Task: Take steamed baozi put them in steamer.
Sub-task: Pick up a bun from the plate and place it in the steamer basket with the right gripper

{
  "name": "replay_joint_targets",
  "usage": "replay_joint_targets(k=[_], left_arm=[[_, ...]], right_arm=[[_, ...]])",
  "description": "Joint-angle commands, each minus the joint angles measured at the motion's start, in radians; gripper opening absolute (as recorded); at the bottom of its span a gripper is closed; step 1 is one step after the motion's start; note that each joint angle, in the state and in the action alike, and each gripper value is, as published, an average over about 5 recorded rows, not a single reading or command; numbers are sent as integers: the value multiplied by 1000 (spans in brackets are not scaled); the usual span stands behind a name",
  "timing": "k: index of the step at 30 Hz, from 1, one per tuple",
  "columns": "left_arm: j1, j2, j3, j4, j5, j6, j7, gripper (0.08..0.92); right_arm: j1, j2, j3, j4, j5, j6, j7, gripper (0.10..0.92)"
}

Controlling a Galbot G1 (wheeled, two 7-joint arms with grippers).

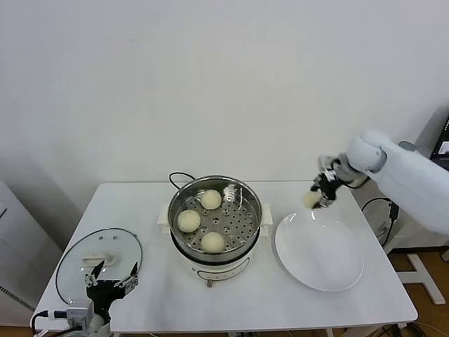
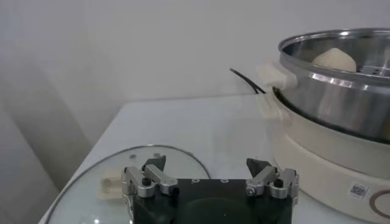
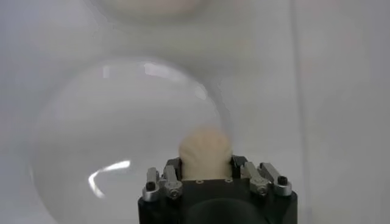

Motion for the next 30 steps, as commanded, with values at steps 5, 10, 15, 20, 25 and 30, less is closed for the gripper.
replay_joint_targets(k=[5, 10, 15, 20, 25, 30], left_arm=[[0, 4, -11, -16, 23, -15, -5, 823], [-1, 4, -8, -16, 21, -21, -9, 823], [-12, 8, -8, -10, 17, -21, -10, 823], [-14, 14, -11, -6, 11, -20, -9, 823], [-20, 12, -12, 7, 10, -19, -10, 823], [-26, 7, -7, 19, 11, -19, -10, 823]], right_arm=[[401, 329, -406, 46, 458, -264, 77, 492], [333, 437, -403, -32, 441, -267, 94, 492], [268, 512, -389, -100, 407, -262, 94, 492], [201, 533, -381, -137, 336, -251, 93, 492], [159, 520, -378, -143, 274, -242, 94, 492], [125, 513, -371, -144, 239, -240, 101, 492]])
